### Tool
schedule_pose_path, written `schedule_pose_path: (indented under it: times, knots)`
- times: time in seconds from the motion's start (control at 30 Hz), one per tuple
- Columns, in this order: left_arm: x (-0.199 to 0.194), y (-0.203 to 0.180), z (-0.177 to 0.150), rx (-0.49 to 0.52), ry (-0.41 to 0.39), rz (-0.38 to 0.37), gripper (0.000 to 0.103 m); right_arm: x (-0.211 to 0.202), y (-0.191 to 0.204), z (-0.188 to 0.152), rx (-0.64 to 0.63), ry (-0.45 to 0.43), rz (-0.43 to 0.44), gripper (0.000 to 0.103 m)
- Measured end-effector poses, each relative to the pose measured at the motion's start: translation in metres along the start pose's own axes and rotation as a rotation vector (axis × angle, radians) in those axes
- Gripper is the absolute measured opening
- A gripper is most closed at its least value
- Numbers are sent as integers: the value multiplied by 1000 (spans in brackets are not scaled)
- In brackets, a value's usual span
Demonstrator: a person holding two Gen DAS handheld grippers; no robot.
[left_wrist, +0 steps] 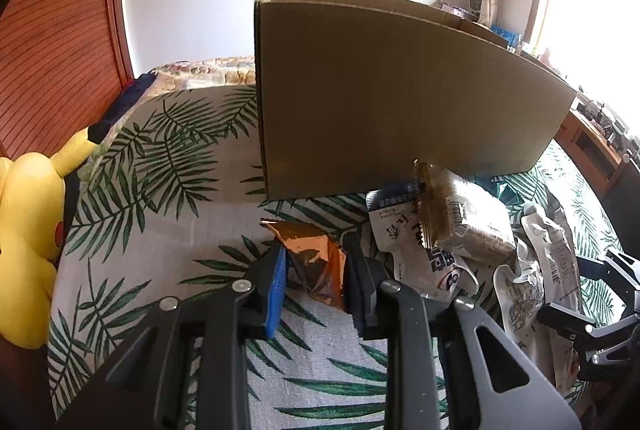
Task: Organize snacks
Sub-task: 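Grasp the copper foil packet with the left tool while the right tool grasps a white printed bag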
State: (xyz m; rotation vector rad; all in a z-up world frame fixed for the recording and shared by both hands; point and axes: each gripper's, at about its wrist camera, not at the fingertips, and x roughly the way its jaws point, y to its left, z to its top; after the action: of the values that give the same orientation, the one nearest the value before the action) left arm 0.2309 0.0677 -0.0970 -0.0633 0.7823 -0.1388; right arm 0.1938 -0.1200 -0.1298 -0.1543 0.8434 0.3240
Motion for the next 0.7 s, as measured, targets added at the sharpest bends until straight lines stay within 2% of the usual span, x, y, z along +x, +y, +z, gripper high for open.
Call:
schedule_pose_path:
  times: [0.33,0.4,0.63,0.67,0.7]
  knots:
    - [-10,-3,-1,17,-43,8,25,2,2,1,-6,3,-9,74]
    - [-12,-5,-2,21,-53,10,25,2,4,1,-11,-2,-20,67]
    - [-16,-3,0,22,-75,16,25,-5,6,2,-13,-45,-26,60]
    - [-16,-4,-1,24,-75,17,25,-7,7,2,-16,-57,-22,57]
    - [-16,-4,-1,27,-75,18,25,-11,6,0,-15,-72,-28,35]
